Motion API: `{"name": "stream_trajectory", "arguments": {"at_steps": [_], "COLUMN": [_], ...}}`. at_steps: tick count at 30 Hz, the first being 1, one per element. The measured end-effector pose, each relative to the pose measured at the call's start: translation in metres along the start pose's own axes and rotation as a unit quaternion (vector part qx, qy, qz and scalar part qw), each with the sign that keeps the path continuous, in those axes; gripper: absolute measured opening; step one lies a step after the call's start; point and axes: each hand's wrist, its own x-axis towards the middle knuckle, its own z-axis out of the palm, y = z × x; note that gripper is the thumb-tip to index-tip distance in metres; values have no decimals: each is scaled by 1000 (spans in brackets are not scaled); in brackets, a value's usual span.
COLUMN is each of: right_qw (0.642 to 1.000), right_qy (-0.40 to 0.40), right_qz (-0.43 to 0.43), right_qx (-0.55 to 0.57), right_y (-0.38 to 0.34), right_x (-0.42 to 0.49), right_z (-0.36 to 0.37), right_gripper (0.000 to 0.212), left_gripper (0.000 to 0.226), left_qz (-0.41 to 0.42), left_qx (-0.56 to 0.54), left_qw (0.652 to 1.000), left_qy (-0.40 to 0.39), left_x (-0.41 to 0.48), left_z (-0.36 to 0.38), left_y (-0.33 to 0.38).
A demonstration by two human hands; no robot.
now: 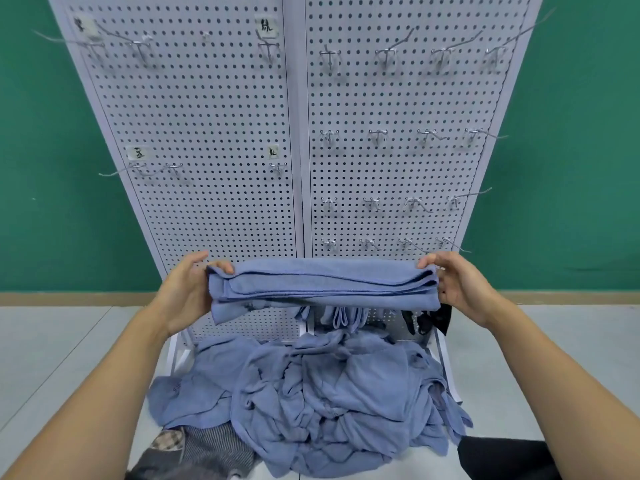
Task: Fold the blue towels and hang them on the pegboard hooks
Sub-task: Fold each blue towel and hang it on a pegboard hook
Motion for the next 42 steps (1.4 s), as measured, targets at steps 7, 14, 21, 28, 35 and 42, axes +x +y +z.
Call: {"name": "stream_trajectory", "arguments": {"at_steps": [7, 14, 21, 28, 35, 42], "right_qw": [997, 994, 985, 990, 974, 954], "right_qy": [64, 28, 26, 73, 198, 72], "right_qz": [-14, -90, -102, -115, -35, -58], "right_qx": [-37, 47, -136, 21, -107, -286], "right_y": [-19, -93, -108, -125, -67, -27], "right_x": [-9, -21, -24, -34, -26, -13], "right_z": [15, 38, 57, 14, -77, -81], "right_gripper": [16, 15, 22, 18, 20, 41], "left_gripper": [17, 19, 69, 43, 22, 13], "left_qz": [-2, -24, 63, 157, 216, 197], "left_qx": [218, 331, 372, 320, 430, 493], "left_qw": [967, 930, 925, 931, 867, 842], "left_qy": [132, 157, -49, 81, 131, 101], "left_x": [19, 31, 29, 42, 60, 92], "left_z": [28, 75, 199, 264, 257, 310], "left_y": [-35, -47, -47, -75, -52, -45]}}
